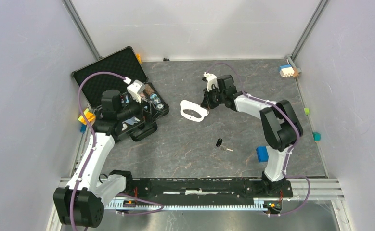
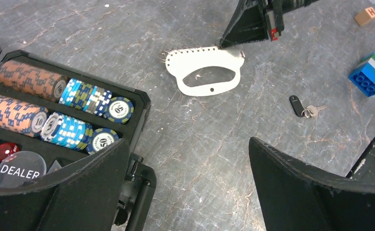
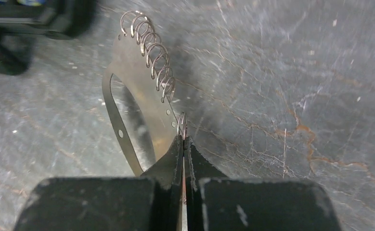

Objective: Put the keys on the keyring

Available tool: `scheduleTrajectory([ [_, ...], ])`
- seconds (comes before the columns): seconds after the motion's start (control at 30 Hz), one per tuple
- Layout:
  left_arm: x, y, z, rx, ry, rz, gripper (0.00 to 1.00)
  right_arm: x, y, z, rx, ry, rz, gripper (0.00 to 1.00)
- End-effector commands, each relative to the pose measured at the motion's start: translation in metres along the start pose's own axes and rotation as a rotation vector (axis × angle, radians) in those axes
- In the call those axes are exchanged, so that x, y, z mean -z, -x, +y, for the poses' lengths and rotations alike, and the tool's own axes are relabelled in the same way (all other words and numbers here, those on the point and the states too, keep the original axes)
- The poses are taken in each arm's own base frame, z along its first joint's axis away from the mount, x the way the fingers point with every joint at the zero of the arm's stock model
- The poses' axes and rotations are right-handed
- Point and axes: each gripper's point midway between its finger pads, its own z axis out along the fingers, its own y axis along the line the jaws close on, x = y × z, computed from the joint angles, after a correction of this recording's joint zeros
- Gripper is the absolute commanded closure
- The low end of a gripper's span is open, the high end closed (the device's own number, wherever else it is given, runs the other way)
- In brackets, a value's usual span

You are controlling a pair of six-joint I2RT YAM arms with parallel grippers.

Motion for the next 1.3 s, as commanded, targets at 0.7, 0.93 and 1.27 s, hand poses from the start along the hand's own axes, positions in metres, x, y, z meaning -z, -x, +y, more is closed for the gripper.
scheduleTrajectory([
  [0.7,-0.048,0.055,-0.109,-0.434,-0.372,-0.055,0.01,0.142,0.056,0.11,0.756,0.354,-0.328,1.0],
  [0.93,-0.037,0.041,-0.145,-0.619,-0.61,-0.079,0.09,0.162,0.035,0.146,0.83,0.569,-0.381,1.0],
  [1.27,-0.036,0.018,-0.182,-0.602,-0.86,-0.07,0.45,0.189,0.017,0.179,0.841,0.689,-0.516,1.0],
])
